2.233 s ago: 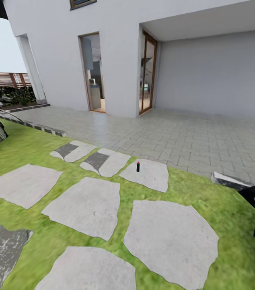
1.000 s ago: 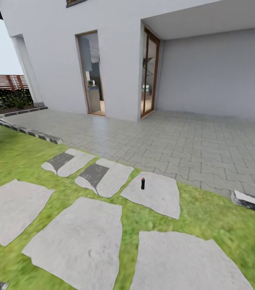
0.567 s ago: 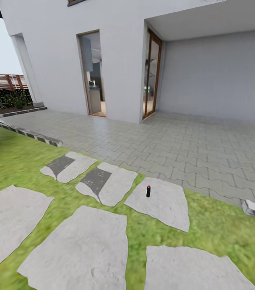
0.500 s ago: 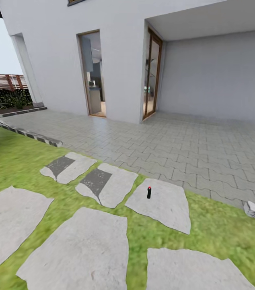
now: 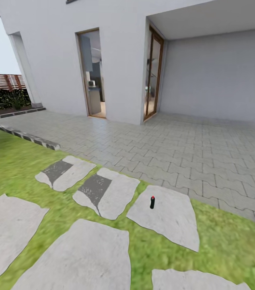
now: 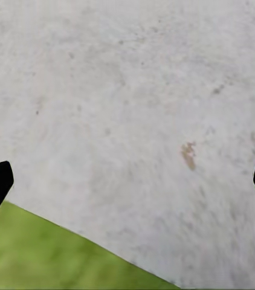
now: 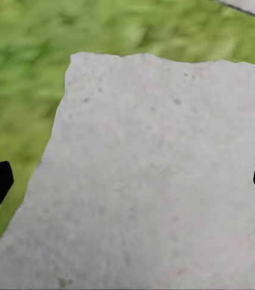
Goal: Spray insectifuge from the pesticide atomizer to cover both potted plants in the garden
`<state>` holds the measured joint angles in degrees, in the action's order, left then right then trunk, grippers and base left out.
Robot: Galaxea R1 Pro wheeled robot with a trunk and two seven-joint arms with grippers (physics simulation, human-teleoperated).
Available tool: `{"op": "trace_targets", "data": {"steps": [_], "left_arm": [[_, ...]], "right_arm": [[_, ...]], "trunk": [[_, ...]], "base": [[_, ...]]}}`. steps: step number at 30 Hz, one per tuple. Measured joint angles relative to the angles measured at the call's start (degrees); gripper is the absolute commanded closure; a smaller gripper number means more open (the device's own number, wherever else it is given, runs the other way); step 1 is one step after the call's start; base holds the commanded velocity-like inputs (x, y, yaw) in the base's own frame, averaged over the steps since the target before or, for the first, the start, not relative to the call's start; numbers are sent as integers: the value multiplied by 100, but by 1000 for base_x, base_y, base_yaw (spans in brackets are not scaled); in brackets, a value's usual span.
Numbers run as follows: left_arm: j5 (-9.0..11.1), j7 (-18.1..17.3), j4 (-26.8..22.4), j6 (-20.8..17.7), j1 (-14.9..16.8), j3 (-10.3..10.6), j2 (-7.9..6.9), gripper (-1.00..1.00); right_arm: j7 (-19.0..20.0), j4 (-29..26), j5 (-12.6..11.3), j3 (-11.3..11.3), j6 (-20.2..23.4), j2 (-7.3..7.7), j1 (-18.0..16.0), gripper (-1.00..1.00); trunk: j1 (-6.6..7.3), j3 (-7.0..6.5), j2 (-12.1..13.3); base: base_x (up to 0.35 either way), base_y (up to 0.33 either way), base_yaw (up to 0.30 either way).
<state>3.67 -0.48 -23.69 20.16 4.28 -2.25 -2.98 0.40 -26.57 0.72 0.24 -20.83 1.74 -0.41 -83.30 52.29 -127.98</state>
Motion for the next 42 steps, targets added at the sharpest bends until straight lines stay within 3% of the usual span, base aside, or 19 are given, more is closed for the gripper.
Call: {"op": "trace_targets", "data": {"steps": [42], "left_arm": [[8, 0, -1, -3, 0, -11, 0, -100]], "right_arm": [[0, 1, 0, 0, 0, 0, -1, -100]], "trunk": [[-1, 0, 0]], "base": [[290, 223, 0]]}}
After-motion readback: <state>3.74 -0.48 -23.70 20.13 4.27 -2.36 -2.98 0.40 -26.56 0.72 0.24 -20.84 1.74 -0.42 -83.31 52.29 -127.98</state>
